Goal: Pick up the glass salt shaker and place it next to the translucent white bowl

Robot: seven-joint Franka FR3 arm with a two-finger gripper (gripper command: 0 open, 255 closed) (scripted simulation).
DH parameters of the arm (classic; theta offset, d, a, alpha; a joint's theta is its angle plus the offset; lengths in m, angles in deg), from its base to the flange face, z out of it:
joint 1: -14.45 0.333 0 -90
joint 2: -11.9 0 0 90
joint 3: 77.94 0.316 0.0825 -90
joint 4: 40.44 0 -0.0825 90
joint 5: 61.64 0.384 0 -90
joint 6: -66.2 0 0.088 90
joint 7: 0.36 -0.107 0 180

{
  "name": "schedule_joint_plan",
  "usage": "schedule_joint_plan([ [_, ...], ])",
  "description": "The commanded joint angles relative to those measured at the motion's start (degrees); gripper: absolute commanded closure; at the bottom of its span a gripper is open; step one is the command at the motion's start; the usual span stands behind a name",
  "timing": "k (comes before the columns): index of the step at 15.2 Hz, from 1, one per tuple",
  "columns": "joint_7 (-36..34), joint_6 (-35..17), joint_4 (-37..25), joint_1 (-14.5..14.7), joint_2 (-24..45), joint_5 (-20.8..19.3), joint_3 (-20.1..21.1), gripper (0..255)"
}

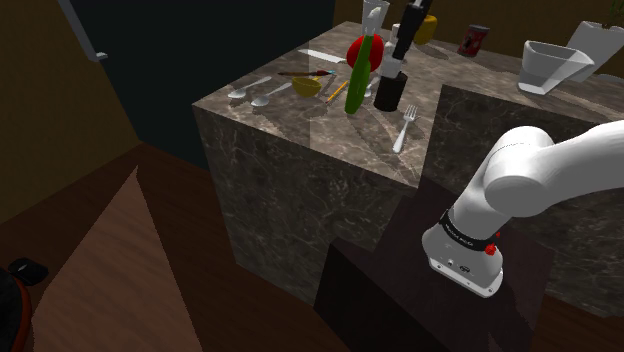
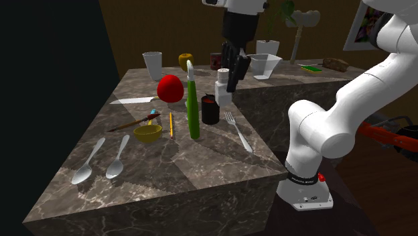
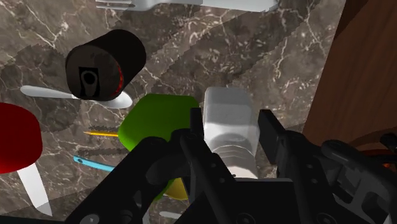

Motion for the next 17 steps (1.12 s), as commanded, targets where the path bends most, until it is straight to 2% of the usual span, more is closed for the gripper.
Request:
schedule_joint_plan([
  [1,0.13,1.43,-2.04,-0.08,0.62,-0.09,-0.07,255],
  [11,0.52,8.0,-12.54,-0.5,4.53,-0.45,-0.13,255],
  [17,7.05,11.28,-8.04,-1.03,-3.64,-4.13,-6.28,255],
])
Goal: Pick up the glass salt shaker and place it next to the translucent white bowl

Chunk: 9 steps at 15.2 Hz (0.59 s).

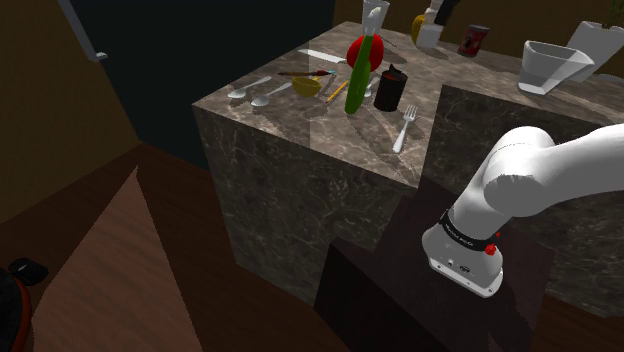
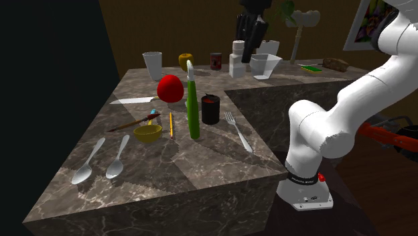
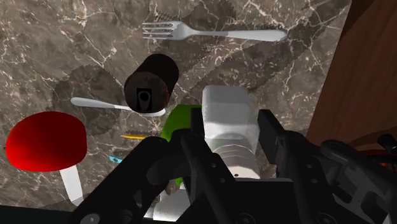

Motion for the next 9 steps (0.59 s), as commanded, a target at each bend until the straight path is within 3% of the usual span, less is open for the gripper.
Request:
schedule_joint_plan([
  [1,2.43,1.23,1.08,-0.24,-2.47,-1.58,-2.26,255],
  [9,11.69,6.08,2.91,-1.3,-10.5,-8.93,-10.8,255],
])
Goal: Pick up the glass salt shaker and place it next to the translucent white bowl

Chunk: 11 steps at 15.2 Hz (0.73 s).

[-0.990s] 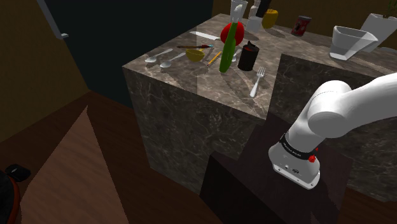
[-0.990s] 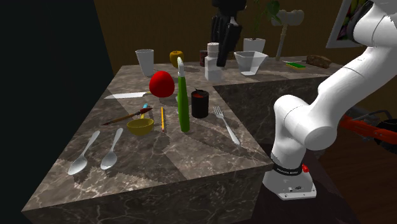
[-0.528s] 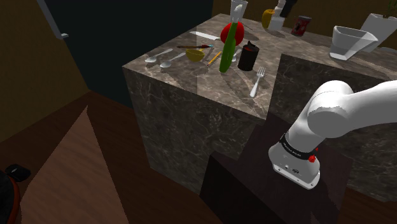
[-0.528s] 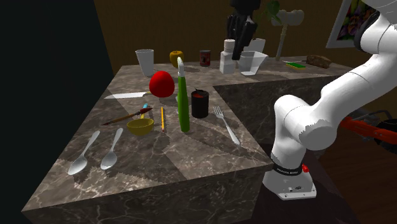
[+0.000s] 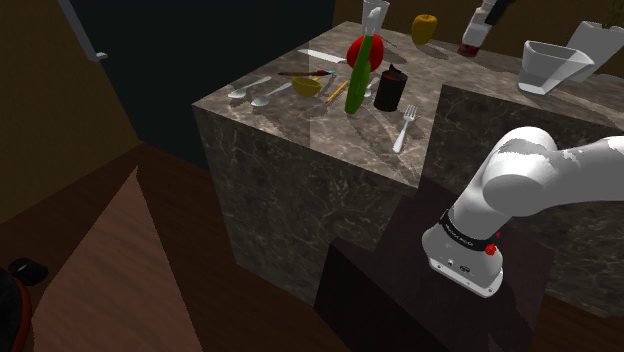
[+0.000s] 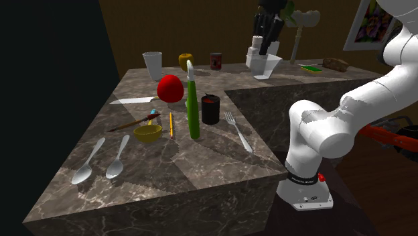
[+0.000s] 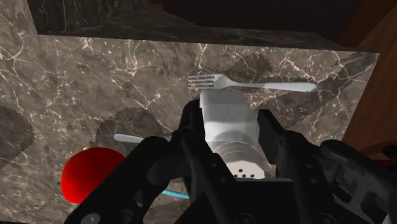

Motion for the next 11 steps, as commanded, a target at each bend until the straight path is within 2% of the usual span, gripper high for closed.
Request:
schedule_joint_plan([
  [1,2.49,1.28,0.63,-0.34,-2.35,-2.14,-2.18,255],
  [11,15.27,6.5,-3.21,-0.9,-7.5,-13.61,-13.16,255],
])
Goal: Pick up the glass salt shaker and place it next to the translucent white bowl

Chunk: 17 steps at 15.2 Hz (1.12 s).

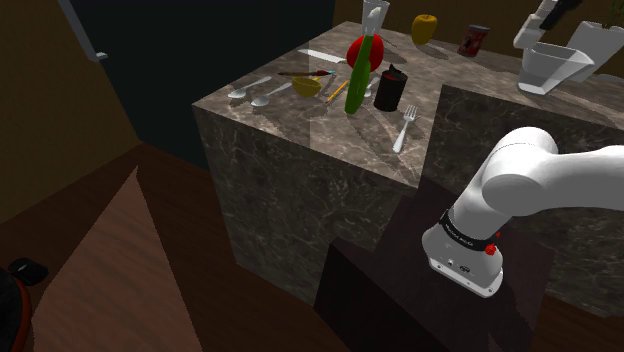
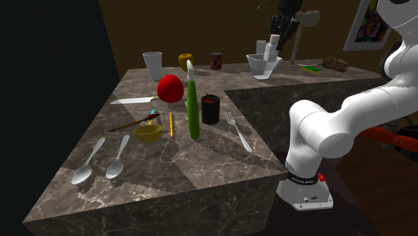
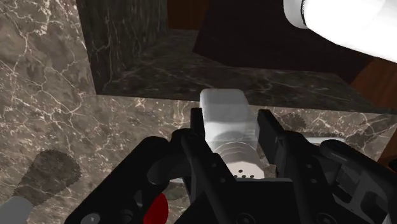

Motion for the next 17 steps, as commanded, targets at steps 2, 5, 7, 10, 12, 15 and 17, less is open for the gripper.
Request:
schedule_joint_plan([
  [2,4.27,1.62,-2.69,0.18,-0.51,-3.7,-3.34,255],
  [5,8.39,2.75,-5.32,0.56,-0.88,-7.33,-6.6,255],
  [7,11.23,3.38,-7.36,0.92,-0.91,-9.73,-8.78,255],
  [10,15.57,4.19,-10.84,1.69,-0.64,-13.26,-12.04,255],
  [12,18.52,4.63,-13.46,2.38,-0.26,-15.57,-14.23,255],
  [15,23.04,5.17,-17.88,3.75,0.57,-18.96,-17.56,255],
  [17,26.13,5.43,-21.17,4.87,1.31,-21.13,-19.84,255],
])
